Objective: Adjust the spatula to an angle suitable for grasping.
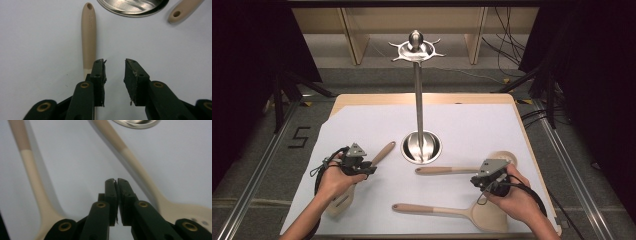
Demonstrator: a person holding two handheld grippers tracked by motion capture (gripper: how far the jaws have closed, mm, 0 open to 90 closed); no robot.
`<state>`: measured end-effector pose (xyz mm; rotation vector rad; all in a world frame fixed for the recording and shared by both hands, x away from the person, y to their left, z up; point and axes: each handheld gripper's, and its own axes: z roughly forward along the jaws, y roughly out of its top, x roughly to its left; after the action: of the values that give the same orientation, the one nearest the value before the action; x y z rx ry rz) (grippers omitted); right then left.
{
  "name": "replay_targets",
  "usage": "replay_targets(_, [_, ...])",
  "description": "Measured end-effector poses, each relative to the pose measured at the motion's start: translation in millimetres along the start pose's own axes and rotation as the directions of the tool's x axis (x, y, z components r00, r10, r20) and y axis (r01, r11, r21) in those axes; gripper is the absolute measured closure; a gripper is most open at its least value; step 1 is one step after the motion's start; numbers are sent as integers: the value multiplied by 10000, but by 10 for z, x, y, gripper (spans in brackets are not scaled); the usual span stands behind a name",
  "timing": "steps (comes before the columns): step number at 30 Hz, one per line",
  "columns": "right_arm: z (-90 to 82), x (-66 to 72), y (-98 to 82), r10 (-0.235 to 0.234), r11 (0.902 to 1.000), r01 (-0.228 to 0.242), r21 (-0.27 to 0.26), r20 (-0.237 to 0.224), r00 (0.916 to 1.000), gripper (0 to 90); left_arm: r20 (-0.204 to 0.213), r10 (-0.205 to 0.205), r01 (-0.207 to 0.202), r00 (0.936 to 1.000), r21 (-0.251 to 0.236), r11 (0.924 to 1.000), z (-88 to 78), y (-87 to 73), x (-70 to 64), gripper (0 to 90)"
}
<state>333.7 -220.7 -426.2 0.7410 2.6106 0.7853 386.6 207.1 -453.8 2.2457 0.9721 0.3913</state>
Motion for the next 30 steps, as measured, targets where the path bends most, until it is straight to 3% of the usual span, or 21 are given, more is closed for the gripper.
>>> replay_targets(2, [31,24,29,-94,9999,92,-70,-236,9997,896,-10,159,-159,9999,2,9999,0,-4,19,704])
replay_targets(3, [49,46,60,-211,9998,214,57,-474,9987,900,-31,74,-75,10000,-44,10000,2,-14,22,704])
replay_targets(4, [94,111,109,-318,9991,339,240,-814,9962,900,234,-364,362,9991,92,9993,-15,-27,27,704])
replay_targets(6, [115,154,132,-441,9982,481,356,-1037,9936,900,90,-128,129,9999,-53,9999,-10,-26,55,700])
replay_targets(8, [146,314,214,-392,9935,571,983,-1759,9836,900,92,-404,405,9991,-129,9991,-15,-25,63,696])
replay_targets(9, [146,314,214,-392,9935,571,983,-1759,9836,900,142,-440,441,9989,-111,9990,-24,-22,70,696])
replay_targets(12, [188,454,309,-684,9875,1033,1194,-2664,9614,900,179,-659,662,9977,-169,9977,-41,-4,77,691])
replay_targets(13, [228,567,359,-636,9818,1155,1508,-3122,9479,900,143,-748,752,9971,-228,9969,-41,4,74,686])
replay_targets(14, [228,567,359,-636,9818,1155,1508,-3122,9479,900,159,-849,853,9963,-261,9960,-47,6,62,686])
replay_targets(15, [253,628,379,-787,9751,1415,1709,-3297,9408,900,191,-1009,1014,9947,-288,9944,-48,-3,41,684])
replay_targets(16, [281,751,424,-1034,9600,1898,2057,-3694,9235,900,182,-664,668,9976,-229,9975,-47,-25,59,677])
replay_targets(17, [281,751,424,-1034,9600,1898,2057,-3694,9235,900,182,-664,668,9976,-229,9975,-47,-25,59,674])
replay_targets(18, [309,798,442,-1340,9514,2231,2123,-3669,9206,900,190,-995,1000,9949,-303,9945,-53,-36,44,674])
replay_targets(19, [332,851,460,-1675,9421,2630,2079,-3877,9064,900,94,-1262,1265,9920,-485,9908,-53,-45,25,670])
replay_targets(20, [368,974,503,-1760,9274,2919,2341,-4154,8925,900,158,-1198,1204,9927,-405,9919,-92,-42,29,658])
replay_targets(22, [375,1033,520,-1693,9234,2884,2533,-4055,8983,900,145,-1246,1252,9921,-582,9904,-100,-42,23,652])
replay_targets(23, [443,1123,554,-1500,9029,2940,3135,-4111,8992,900,176,-1056,1062,9943,-442,9934,-121,-32,45,636])
replay_targets(26, [516,1196,582,-1612,8925,3089,3286,-4073,8990,900,-85,-1132,1124,9935,-685,9913,-114,-29,65,617])
replay_targets(27, [579,1224,607,-2068,8872,3472,3037,-4110,8879,900,30,-1134,1134,9935,-539,9921,-121,-26,77,613])
replay_targets(29, [611,1243,614,-2036,8928,3431,2918,-4180,8853,900,-16,-1249,1246,9922,-594,9904,-105,-33,75,611])
replay_targets(30, [658,1239,642,-2401,8867,3756,2696,-4257,8724,900,-75,-1358,1350,9907,-674,9885,-92,-35,68,606])
